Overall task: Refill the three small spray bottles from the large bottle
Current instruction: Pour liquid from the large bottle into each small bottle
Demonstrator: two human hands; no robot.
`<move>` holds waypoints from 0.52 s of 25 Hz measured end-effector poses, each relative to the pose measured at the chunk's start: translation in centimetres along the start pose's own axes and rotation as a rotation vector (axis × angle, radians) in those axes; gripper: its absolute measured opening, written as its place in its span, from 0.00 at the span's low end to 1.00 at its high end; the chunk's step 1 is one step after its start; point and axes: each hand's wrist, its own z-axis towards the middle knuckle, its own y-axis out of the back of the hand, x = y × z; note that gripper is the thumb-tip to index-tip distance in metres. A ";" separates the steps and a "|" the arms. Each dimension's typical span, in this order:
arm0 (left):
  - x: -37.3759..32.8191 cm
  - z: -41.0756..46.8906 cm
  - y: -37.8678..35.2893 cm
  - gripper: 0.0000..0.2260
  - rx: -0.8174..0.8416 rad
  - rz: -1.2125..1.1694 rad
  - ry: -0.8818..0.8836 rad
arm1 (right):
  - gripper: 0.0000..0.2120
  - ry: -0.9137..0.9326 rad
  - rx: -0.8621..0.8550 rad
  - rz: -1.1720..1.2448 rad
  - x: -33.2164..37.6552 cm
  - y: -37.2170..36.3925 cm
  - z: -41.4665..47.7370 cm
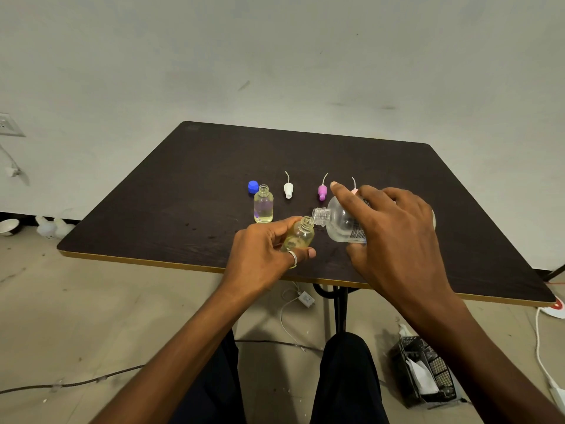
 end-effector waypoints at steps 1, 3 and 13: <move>0.0 0.0 0.0 0.22 0.000 0.000 -0.001 | 0.43 0.000 0.003 0.001 0.0 0.0 0.0; 0.0 0.0 0.0 0.22 -0.002 0.000 -0.001 | 0.43 0.001 0.007 0.001 0.0 0.0 0.0; 0.3 0.1 -0.1 0.23 0.000 -0.011 0.005 | 0.43 0.005 0.001 0.002 0.0 -0.2 0.0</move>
